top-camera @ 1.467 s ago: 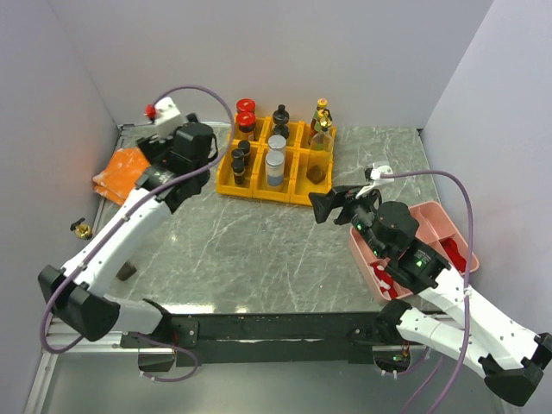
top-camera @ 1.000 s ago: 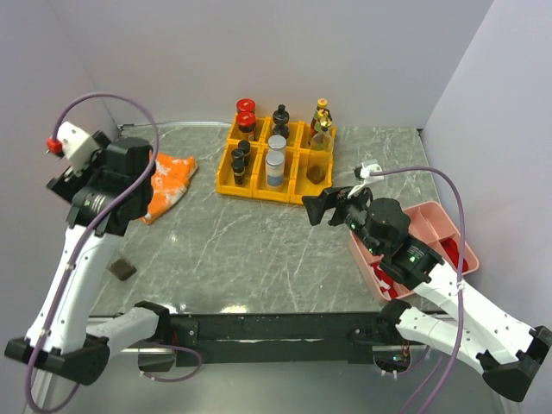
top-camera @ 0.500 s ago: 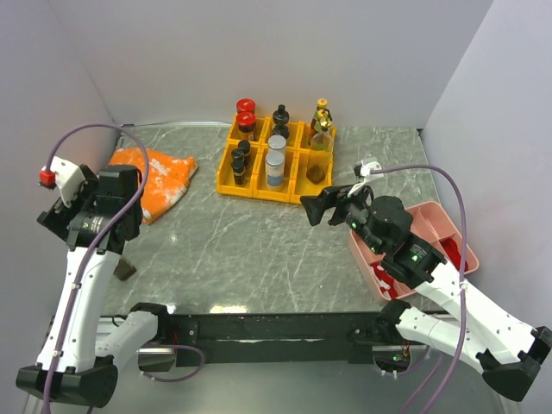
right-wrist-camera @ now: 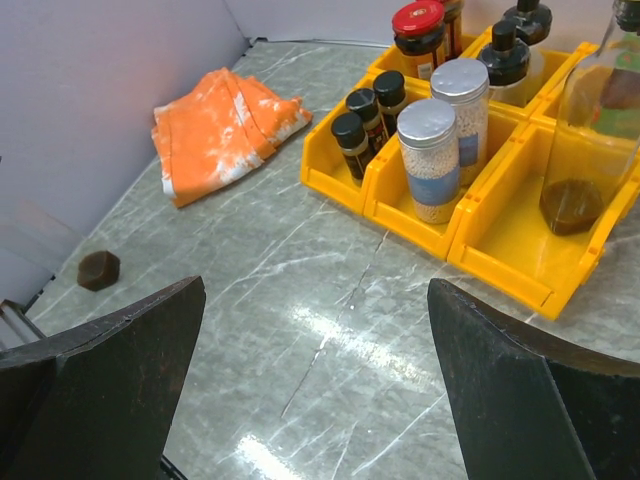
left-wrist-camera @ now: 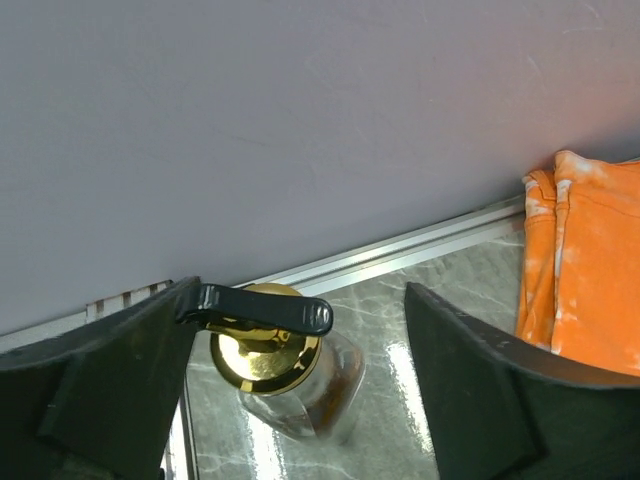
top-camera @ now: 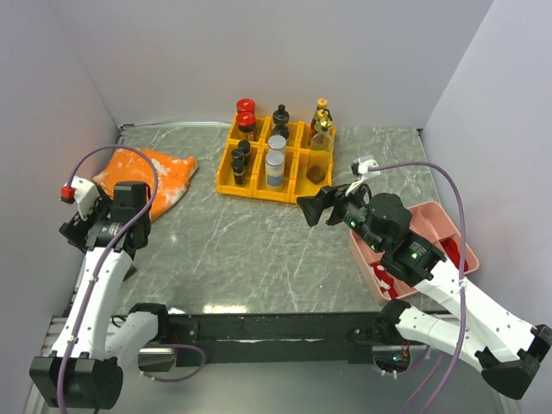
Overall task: Organize the condiment bottles
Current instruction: Pick up the bottle from the corner of the board, then place the bottle in the storage box.
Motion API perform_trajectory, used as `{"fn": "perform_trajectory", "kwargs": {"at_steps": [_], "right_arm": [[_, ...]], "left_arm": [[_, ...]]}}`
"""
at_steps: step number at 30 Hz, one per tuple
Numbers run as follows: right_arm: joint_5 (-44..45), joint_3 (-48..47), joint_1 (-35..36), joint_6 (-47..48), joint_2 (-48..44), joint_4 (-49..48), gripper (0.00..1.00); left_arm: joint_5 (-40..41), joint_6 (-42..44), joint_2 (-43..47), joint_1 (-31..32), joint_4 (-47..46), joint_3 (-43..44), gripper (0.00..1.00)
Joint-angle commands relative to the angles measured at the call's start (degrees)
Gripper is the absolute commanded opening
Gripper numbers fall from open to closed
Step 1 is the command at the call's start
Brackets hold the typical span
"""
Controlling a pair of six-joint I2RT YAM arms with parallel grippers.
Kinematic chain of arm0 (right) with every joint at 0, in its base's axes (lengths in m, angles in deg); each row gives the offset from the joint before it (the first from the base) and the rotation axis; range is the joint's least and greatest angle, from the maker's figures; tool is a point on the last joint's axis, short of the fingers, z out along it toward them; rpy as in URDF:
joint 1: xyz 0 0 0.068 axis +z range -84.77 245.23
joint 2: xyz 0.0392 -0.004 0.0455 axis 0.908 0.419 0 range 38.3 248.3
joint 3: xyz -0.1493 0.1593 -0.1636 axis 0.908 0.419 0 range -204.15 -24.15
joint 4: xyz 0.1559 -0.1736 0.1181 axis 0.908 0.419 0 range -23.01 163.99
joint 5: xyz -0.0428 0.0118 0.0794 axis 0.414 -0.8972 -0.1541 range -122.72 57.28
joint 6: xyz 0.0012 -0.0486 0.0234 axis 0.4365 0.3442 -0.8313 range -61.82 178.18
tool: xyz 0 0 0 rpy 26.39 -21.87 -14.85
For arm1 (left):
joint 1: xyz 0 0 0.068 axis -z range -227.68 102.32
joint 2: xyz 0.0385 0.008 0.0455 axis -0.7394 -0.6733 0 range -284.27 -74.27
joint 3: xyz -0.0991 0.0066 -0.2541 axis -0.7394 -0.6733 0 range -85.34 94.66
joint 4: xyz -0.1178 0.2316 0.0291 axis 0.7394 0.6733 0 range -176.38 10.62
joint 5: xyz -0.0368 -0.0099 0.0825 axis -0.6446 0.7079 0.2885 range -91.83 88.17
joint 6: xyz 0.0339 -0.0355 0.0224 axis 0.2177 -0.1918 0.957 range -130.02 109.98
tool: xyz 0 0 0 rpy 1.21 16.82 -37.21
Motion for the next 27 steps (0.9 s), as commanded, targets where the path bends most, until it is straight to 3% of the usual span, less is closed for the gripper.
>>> {"fn": "perform_trajectory", "kwargs": {"at_steps": [1, 8, 12, 15, 19, 25, 27], "right_arm": [[-0.8, -2.8, 0.1, -0.4, -0.7, -0.2, 1.0], [0.8, -1.2, 0.1, 0.4, -2.3, -0.2, 1.0], [1.7, -0.4, 0.1, 1.1, -3.1, -0.1, 1.0], [2.2, -0.1, 0.1, 1.4, -3.8, 0.1, 1.0], [2.8, 0.4, 0.1, 1.6, -4.7, 0.3, 1.0], [3.6, 0.2, 0.1, 1.7, -5.3, 0.9, 1.0], [3.9, 0.4, 0.1, 1.7, -5.5, 1.1, 1.0]], "left_arm": [[-0.4, -1.0, 0.2, -0.9, -3.3, 0.3, 0.79], [-1.1, 1.9, 1.5, -0.9, -5.3, 0.5, 0.42], [-1.9, 1.3, 1.3, -0.9, -3.8, 2.0, 0.14], [-4.3, 3.2, 2.6, -0.9, -5.6, 2.5, 0.01], [-11.6, 10.0, 4.7, -0.9, -9.6, 2.7, 0.01], [-34.9, 18.9, 11.0, -0.1, -16.6, 1.8, 0.01], [-39.0, 19.6, 12.0, 0.0, -17.6, 1.9, 0.01]]}}
